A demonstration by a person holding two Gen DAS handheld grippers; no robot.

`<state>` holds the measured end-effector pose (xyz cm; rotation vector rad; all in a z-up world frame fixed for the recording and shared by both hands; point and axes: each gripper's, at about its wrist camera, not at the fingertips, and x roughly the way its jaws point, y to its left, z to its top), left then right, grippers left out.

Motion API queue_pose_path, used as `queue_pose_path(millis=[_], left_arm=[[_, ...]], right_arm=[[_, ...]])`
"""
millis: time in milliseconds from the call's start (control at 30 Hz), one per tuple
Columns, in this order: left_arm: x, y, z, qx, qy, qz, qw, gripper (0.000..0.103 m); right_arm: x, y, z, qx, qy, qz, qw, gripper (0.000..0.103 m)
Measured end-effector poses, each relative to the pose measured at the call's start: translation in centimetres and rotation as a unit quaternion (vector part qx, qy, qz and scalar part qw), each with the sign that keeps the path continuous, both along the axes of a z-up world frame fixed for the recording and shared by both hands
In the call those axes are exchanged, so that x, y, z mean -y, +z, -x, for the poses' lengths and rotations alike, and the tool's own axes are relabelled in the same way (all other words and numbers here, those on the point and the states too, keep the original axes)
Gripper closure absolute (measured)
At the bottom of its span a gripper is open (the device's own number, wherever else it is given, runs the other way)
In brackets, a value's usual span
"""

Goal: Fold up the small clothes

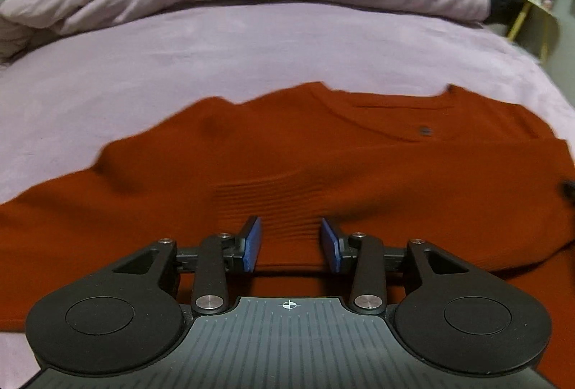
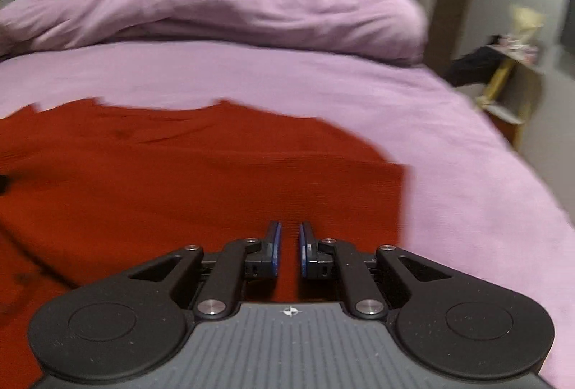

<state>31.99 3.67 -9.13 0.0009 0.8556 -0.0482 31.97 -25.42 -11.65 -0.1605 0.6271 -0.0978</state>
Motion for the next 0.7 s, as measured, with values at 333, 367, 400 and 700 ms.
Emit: queue_pose_path(millis=[333, 367, 400, 700], left_arm=[[-0.6, 0.3, 0.7, -0.014, 0.006, 0.036, 0.9993, 0.06], [-0.2, 0.2, 0.8, -0.011, 0.0, 0.02, 0.9997, 0.06], [0.1, 0.0, 1.0, -0.01, -0.007, 0.006, 0.9999, 0.057], [0.2, -0.6, 0.6, -0.01, 0.009, -0.007, 0.9999, 0.044]], right_arm=[[0.6, 2.4, 3.1, 0.018, 0.028, -0.06, 0.998, 0.096], [0.0, 2.2, 3.3, 0.01, 0.045, -0.064, 0.997, 0.096], [-0.4, 1.7, 3.4, -0.007, 0.053, -0.063, 0.997, 0.096], [-1.4, -0.4, 3.6, -0.019, 0.055, -0.023, 0.998, 0.096]])
